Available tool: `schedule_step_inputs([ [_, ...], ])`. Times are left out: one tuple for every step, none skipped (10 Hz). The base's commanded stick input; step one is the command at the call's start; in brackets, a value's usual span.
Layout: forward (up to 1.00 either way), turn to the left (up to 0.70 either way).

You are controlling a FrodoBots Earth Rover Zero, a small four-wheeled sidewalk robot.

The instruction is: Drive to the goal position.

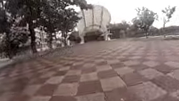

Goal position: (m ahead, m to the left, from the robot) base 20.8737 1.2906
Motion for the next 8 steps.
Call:
schedule_step_inputs([
  [0.5,0.0],
  [0.5,0.0],
  [0.5,0.0],
  [0.5,0.0],
  [0.5,0.0],
  [0.5,0.0],
  [0.5,0.0],
  [0.5,0.0],
])
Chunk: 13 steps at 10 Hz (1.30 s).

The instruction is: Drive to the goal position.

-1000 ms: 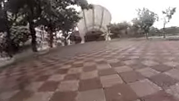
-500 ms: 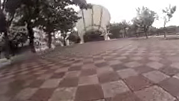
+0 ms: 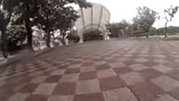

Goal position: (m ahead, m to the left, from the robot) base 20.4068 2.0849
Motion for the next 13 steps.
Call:
schedule_step_inputs([
  [0.5,0.0],
  [0.5,0.0],
  [0.5,0.0],
  [0.5,0.0],
  [0.5,0.0],
  [0.5,0.0],
  [0.5,0.0],
  [0.5,0.0],
  [0.5,0.0],
  [0.5,0.0],
  [0.5,0.0],
  [0.5,0.0],
  [0.5,0.0],
])
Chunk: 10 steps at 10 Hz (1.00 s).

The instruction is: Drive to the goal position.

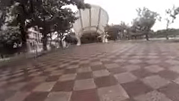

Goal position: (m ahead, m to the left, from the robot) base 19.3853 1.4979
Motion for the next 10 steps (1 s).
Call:
schedule_step_inputs([
  [0.5,0.0],
  [0.5,0.0],
  [0.5,0.0],
  [0.5,0.0],
  [0.5,0.0],
  [0.5,0.0],
  [0.5,0.0],
  [0.5,0.0],
  [0.5,0.0],
  [0.5,0.0],
])
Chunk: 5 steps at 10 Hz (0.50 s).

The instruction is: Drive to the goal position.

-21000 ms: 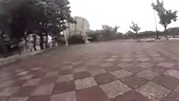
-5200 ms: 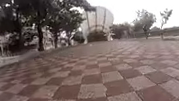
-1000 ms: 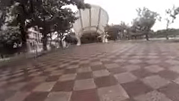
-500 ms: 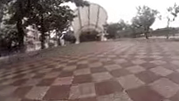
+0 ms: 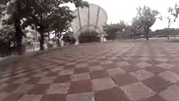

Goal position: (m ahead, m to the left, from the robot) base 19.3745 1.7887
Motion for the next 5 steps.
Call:
schedule_step_inputs([
  [0.5,0.0],
  [0.5,0.0],
  [0.5,0.0],
  [0.5,0.0],
  [0.5,0.0],
])
